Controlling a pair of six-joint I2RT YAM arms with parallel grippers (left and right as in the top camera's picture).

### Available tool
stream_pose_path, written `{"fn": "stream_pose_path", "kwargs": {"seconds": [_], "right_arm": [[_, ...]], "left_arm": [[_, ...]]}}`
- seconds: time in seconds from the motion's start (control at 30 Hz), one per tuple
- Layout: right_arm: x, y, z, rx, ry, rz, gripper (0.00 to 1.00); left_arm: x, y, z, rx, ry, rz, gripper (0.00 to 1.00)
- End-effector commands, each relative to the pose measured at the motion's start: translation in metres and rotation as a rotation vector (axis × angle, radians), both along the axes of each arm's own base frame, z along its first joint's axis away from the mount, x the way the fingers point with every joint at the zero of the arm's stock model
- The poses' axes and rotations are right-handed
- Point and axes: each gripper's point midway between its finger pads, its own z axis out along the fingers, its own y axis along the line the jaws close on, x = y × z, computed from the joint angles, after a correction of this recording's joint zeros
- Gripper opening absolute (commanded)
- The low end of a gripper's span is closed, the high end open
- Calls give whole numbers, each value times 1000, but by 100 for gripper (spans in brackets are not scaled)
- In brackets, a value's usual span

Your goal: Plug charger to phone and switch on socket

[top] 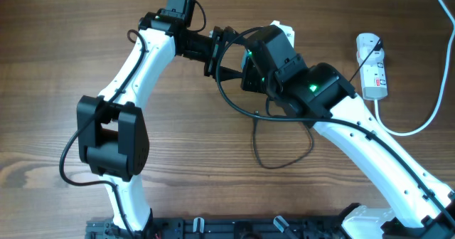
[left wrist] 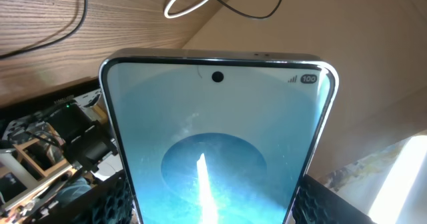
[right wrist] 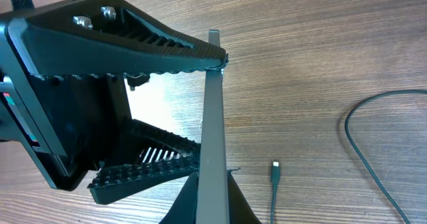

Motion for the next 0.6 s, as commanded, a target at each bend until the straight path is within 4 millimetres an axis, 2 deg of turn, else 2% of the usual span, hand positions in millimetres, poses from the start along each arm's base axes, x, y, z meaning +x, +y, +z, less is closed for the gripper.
{"fn": "stream_pose_path", "kwargs": {"seconds": [0.0, 0.03, 0.23, 0.33, 0.57], "right_arm": [[3, 2, 3, 31, -2, -34, 4], [4, 2, 4, 44, 1, -57, 4], [10, -17, 6, 197, 18, -412, 4], [11, -18, 6, 329, 54, -582, 4], [6, -14, 9, 523, 131, -770, 4]], "left_arm": [[-2, 0, 21, -43, -33, -7, 90], [-2, 0, 21, -43, -33, -7, 100], [-2, 0, 21, -42, -33, -7, 100], [-2, 0, 21, -42, -33, -7, 100], [-2, 0, 21, -42, -33, -7, 99]]}}
